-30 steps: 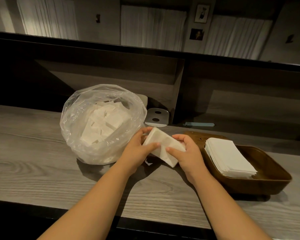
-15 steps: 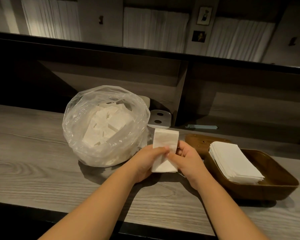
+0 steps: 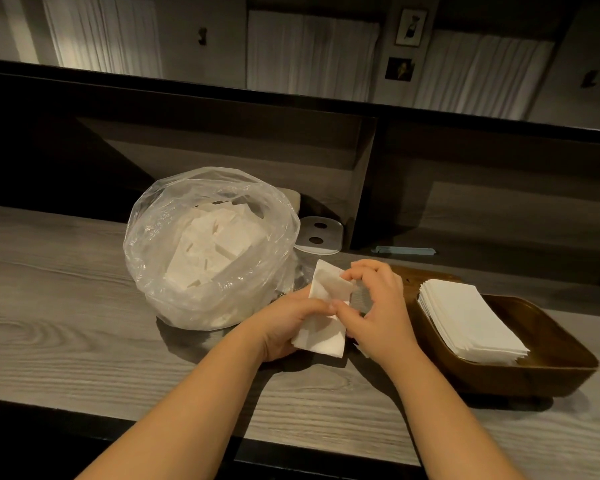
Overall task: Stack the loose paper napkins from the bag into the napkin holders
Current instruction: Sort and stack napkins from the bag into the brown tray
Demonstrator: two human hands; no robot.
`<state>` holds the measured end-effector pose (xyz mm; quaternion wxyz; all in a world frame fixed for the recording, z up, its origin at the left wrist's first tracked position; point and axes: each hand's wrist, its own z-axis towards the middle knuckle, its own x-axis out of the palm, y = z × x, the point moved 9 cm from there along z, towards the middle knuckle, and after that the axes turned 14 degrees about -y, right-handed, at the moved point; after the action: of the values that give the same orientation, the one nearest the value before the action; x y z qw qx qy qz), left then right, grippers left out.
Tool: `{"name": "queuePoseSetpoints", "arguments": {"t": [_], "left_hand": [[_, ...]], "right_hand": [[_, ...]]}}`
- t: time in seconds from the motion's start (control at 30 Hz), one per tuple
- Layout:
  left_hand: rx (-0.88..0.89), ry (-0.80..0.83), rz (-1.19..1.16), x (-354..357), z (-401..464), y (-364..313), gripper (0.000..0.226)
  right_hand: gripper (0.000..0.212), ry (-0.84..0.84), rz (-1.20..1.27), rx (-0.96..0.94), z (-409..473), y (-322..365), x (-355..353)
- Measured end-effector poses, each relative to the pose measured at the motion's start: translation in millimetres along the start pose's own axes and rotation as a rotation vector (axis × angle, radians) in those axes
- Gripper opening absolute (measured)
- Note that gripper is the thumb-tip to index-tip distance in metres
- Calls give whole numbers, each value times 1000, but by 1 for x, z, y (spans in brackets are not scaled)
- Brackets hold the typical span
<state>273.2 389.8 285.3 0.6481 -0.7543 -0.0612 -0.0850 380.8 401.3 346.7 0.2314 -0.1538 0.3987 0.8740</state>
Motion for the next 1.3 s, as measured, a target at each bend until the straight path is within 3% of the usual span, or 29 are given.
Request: {"name": "queuePoseSetpoints", "arguments": {"t": [0.1,0.2,0.37,0.47,0.63,0.8,0.9,1.03,1.2,1.3], "left_hand": [[-4,28,34,1,-1,0,43],[-19,78,41,2,-6,0,34],[-49,124,-11,4,-6,1,57],[-65,160,-37,8,-7,2,55],[-80,197,-26,11,-11,2,50],[-95,213,-38,13,-15,0,45],[-123,169,-37,8,-11,4,45],[-143,121,-18,3,-9,6,33],[-118,99,71,-4,-6,5,47],[45,-141,207,-24,4,-7,30]], "right_hand": [[31,44,65,66,1,-3,3],[13,91,232,222,-1,-10,7],[6,-25,331,358,-2,-19,-2],[1,-71,329,392,-1,-25,-3],[3,-53,312,393,-1,-24,-1],[21,-4,277,290,1,-15,1],[23,76,202,213,-2,-9,9],[27,96,211,280,-3,-14,11],[10,72,307,368,-5,-19,7],[8,-25,335,424,-2,-29,-2]]}}
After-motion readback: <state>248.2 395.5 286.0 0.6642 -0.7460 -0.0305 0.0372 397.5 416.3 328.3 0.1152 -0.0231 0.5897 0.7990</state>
